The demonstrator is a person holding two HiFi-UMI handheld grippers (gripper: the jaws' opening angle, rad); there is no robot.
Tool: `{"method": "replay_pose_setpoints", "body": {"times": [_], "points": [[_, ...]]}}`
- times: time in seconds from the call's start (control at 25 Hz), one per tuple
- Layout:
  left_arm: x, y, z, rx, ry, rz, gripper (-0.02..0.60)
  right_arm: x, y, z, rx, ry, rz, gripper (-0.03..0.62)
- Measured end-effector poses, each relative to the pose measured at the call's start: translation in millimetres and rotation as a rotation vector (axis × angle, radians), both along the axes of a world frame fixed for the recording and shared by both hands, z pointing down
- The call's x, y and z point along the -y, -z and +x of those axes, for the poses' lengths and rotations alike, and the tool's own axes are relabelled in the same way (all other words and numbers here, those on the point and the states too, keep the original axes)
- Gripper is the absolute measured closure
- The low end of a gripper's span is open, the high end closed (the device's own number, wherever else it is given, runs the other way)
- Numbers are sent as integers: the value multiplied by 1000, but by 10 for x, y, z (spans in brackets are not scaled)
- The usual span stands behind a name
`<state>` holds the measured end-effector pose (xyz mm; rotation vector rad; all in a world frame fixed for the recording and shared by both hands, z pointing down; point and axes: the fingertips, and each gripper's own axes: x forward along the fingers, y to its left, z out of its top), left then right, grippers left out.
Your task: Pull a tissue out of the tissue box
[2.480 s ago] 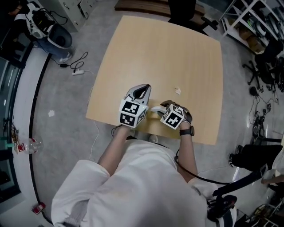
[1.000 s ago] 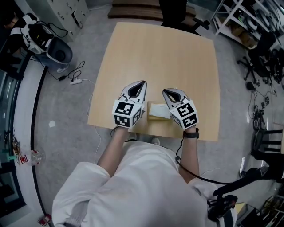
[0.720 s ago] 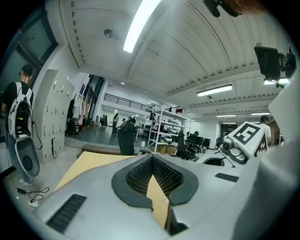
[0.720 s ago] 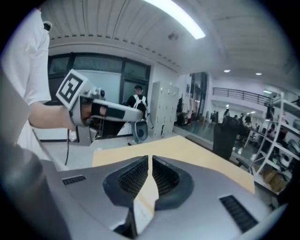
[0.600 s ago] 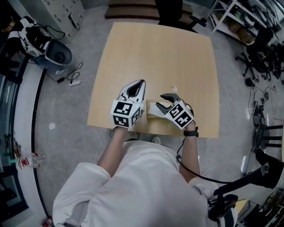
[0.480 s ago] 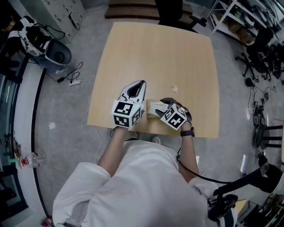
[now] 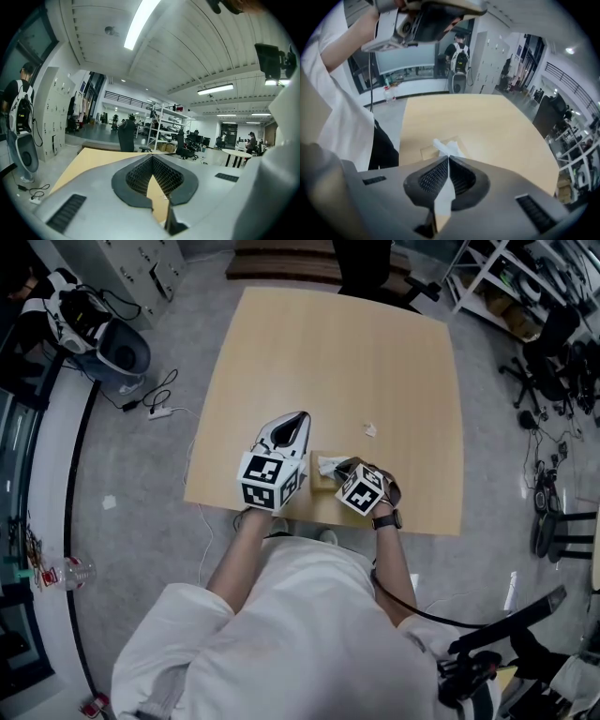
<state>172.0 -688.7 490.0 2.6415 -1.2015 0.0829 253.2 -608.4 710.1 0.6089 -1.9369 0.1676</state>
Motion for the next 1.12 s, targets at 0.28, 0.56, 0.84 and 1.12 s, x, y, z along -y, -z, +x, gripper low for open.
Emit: {"method": "replay_pose_setpoints", "body": {"times": [0.28,0.56,0.84,1.12], "points": [[-7,254,-96,-51,30,40,589,533,1690,-147,605,-252,297,591],[-23,681,-176,-79,103,170,589,651,2973,109,850,-466,726,591],[-147,767,9,-74,71,209,589,619,2935,235,743,-560,796,591],[-156,692,28,-60,58,191,589,628,2878,312,728,-585,790,591]]}}
